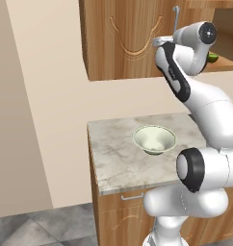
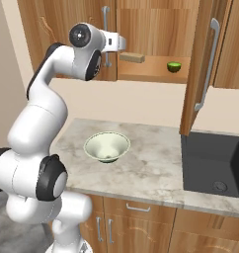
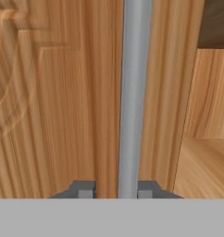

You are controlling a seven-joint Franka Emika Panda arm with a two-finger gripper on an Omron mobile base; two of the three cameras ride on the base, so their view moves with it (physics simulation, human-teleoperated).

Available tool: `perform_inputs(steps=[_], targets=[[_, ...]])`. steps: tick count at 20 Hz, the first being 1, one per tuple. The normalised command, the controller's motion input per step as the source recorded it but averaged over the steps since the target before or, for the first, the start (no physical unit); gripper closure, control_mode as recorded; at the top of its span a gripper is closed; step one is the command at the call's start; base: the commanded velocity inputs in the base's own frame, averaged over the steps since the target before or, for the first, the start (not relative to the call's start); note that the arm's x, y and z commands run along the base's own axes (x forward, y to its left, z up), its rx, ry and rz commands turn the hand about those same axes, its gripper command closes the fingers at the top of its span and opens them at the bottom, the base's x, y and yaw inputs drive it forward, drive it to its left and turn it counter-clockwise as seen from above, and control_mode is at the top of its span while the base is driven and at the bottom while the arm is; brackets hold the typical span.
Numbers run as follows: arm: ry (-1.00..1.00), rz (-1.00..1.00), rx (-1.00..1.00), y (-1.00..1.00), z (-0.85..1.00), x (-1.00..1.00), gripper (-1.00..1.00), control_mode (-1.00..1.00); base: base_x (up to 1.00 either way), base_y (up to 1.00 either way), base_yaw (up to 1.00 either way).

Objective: Open the cabinet. Pick the orange and kiwi from the cabinet and place them into the bowl. Then close the cabinet.

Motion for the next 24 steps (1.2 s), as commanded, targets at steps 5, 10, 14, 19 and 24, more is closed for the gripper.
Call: perform_inputs(steps=[5, 10, 14, 19, 24], targets=[[0.00, 0.00, 0.00, 0.00, 0.00, 0.00, 1.00, -1.00, 0.00, 0.00, 0.00], [0.00, 0.00, 0.00, 0.05, -0.01, -0.10, 1.00, -1.00, 0.00, 0.00, 0.00], [0.00, 0.00, 0.00, 0.20, 0.00, -0.25, 1.00, -1.00, 0.00, 0.00, 0.00], [0.00, -0.01, 0.00, 0.24, 0.00, -0.39, 1.00, -1.00, 0.00, 0.00, 0.00], [0.01, -0.04, 0.00, 0.22, 0.00, -0.51, 1.00, -1.00, 0.00, 0.00, 0.00]])
